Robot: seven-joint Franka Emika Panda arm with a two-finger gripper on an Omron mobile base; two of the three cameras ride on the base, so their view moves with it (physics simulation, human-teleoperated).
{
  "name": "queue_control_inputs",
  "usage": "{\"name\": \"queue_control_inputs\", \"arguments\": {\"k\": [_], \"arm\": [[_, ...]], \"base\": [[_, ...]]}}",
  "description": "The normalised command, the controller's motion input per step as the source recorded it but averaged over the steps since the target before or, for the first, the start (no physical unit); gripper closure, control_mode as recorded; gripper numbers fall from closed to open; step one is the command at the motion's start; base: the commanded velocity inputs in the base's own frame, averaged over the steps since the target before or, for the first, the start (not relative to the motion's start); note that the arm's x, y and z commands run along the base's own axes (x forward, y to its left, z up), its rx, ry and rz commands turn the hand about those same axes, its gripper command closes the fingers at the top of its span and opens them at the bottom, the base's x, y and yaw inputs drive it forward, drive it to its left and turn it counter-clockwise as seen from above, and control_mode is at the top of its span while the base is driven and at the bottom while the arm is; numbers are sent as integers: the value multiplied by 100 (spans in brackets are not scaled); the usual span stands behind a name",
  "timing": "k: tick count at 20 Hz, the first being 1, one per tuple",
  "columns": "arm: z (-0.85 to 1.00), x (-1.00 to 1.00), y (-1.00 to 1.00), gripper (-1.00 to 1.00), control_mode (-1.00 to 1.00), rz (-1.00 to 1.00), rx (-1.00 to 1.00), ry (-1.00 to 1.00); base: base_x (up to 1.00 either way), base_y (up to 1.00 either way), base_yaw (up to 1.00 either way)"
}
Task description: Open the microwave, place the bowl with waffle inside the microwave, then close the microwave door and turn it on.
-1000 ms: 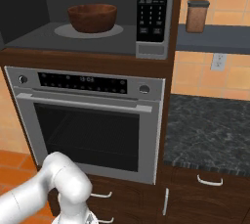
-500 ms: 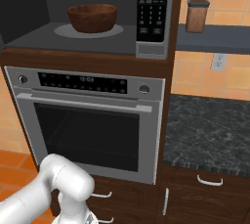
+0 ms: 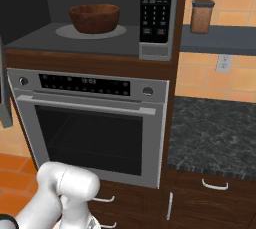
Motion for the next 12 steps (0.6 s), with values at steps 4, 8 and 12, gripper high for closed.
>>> {"name": "queue_control_inputs", "arguments": {"k": [4,8,12], "arm": [[32,96,-19,100,-100,35,0,62],[23,100,-13,100,-100,12,0,63],[0,100,-12,100,-100,4,0,57]], "base": [[0,0,0],[0,0,0],[0,0,0]]}}
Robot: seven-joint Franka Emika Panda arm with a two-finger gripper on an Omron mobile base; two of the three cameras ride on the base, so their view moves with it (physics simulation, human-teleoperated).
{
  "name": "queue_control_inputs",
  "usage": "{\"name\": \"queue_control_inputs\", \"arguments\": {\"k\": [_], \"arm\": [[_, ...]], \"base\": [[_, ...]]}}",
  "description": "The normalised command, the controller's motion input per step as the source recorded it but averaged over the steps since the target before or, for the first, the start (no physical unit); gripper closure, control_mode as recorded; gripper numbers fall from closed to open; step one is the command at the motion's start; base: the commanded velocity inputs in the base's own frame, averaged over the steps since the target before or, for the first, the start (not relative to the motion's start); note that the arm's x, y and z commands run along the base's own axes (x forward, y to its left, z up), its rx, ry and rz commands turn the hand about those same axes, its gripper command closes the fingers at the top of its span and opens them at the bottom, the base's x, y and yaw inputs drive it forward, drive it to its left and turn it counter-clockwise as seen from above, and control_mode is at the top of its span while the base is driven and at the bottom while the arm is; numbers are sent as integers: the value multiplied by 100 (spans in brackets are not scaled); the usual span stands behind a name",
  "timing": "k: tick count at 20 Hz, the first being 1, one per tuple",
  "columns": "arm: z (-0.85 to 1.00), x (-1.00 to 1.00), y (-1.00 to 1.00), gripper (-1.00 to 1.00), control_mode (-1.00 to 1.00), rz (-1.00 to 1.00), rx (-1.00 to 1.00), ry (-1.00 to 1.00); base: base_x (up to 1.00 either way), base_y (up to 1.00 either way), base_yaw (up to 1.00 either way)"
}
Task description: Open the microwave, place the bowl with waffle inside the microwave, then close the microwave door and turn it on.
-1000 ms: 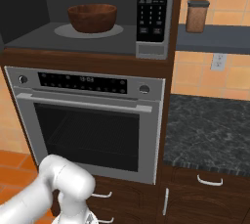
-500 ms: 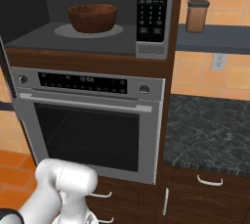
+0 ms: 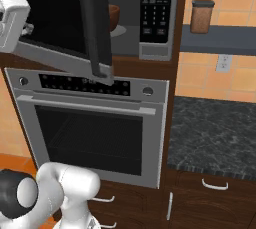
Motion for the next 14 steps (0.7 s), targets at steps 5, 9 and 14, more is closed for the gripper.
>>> {"name": "queue_control_inputs", "arguments": {"k": [5,9,14], "arm": [[11,100,-23,100,-100,4,0,43],[-4,100,-30,100,-100,10,2,23],[-27,100,-47,100,-100,21,16,0]], "base": [[0,0,0],[0,0,0],[0,0,0]]}}
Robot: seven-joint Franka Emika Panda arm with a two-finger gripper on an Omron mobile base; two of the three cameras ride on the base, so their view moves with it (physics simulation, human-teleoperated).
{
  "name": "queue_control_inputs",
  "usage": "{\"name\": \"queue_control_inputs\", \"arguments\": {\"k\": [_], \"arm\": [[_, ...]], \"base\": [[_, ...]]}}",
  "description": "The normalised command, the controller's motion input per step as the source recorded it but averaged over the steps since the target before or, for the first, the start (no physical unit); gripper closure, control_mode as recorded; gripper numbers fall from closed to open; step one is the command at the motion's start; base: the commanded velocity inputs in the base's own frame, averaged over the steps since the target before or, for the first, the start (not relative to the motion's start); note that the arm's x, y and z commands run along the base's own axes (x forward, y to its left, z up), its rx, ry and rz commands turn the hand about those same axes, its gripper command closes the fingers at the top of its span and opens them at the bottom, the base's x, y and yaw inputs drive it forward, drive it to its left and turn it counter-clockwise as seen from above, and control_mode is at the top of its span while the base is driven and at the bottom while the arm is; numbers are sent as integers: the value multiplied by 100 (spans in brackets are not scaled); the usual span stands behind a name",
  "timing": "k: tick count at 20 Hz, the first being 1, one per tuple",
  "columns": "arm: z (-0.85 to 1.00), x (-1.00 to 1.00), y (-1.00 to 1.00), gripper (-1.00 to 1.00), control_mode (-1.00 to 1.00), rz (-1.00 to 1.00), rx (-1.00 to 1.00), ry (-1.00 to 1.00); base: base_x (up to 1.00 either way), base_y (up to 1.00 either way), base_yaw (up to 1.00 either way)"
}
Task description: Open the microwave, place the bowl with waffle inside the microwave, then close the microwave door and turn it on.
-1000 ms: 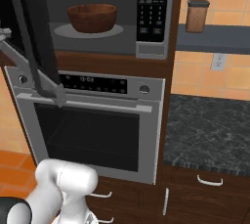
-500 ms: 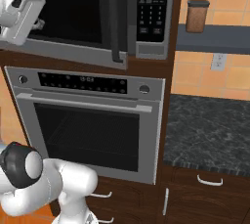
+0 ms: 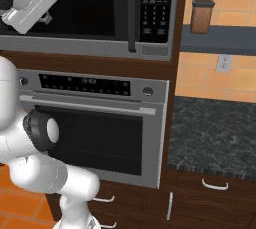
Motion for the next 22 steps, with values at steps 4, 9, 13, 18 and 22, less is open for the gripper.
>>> {"name": "queue_control_inputs", "arguments": {"k": [4,9,13,18,22], "arm": [[-84,17,-84,100,-100,40,14,-63],[-100,-76,-100,100,-100,28,18,-80],[-70,-98,-100,100,-100,15,35,-65],[0,-100,-100,100,-100,13,37,-35],[19,-73,-89,100,-100,8,23,-9]], "base": [[0,0,0],[0,0,0],[0,0,0],[0,0,0],[0,0,0]]}}
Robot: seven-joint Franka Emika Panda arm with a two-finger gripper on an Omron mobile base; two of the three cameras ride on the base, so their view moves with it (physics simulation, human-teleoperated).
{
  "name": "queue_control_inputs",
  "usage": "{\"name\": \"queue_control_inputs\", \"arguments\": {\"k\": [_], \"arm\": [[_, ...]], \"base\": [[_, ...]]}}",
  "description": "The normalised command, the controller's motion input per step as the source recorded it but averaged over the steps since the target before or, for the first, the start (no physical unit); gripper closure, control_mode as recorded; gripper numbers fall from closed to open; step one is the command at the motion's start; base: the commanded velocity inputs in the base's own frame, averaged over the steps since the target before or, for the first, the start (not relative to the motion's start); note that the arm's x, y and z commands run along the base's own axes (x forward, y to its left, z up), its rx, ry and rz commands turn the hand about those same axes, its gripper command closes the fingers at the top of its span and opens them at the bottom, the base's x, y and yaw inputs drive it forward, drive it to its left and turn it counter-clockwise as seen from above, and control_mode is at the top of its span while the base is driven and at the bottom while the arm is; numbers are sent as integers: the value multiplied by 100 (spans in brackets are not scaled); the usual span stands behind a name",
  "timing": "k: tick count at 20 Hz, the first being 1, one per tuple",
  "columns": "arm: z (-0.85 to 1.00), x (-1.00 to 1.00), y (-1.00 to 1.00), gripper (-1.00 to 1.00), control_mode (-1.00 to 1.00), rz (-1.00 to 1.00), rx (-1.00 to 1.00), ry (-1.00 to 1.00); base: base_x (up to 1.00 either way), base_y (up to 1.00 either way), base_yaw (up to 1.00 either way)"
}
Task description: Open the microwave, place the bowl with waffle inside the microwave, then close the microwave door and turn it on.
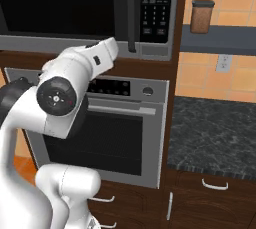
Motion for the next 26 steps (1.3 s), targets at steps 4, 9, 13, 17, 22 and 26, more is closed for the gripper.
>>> {"name": "queue_control_inputs", "arguments": {"k": [4,9,13,17,22,26], "arm": [[28,-49,-72,100,-100,0,8,1],[1,-4,-59,100,-100,0,1,-8],[0,20,-47,100,-100,0,1,-22],[-4,44,-35,100,-100,0,0,-10],[-15,74,-1,100,-100,0,-6,0],[-1,64,-27,100,-100,0,0,0]], "base": [[0,0,0],[0,0,0],[0,0,0],[0,0,0],[0,0,0],[0,0,0]]}}
